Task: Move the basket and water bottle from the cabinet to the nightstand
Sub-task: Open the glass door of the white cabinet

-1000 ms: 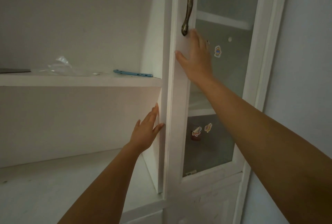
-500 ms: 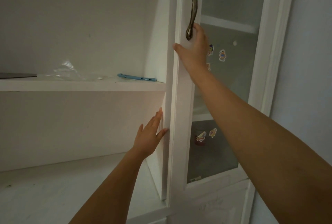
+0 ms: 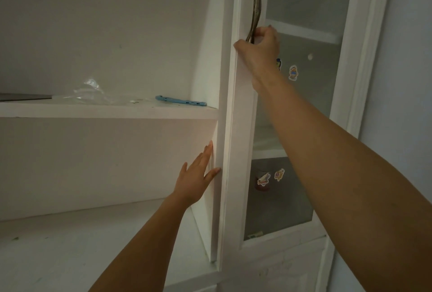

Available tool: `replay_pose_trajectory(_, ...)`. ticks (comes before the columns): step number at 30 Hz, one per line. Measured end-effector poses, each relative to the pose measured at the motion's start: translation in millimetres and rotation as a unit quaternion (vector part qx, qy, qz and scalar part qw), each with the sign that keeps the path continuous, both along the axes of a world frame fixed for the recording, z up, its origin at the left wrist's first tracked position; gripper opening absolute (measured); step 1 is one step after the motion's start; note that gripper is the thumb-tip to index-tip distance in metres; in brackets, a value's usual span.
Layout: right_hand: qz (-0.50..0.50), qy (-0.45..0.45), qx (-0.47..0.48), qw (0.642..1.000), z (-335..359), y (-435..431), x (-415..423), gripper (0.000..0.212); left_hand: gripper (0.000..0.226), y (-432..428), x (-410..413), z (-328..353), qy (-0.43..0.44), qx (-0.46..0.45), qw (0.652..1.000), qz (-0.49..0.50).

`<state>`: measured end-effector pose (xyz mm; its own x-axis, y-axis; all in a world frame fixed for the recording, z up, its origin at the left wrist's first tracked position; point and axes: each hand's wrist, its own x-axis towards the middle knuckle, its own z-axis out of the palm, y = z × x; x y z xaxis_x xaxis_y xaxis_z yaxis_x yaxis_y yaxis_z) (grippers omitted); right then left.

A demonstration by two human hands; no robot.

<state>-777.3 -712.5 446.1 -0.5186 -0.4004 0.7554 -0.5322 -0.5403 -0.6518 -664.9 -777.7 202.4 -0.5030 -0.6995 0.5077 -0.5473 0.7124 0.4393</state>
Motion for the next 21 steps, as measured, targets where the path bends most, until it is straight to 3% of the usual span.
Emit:
replay_pose_trajectory(14,0.056,0.009,0.004,0.998,3,12,-12,0.022,0.067,-2,1,-1,-0.005,0.006,1.000,-0.013)
replay_pose_trajectory(21,0.013,0.033,0.006,0.999,3,9,-14,0.023,0.070,0,0,1,-0.010,0.004,1.000,0.003)
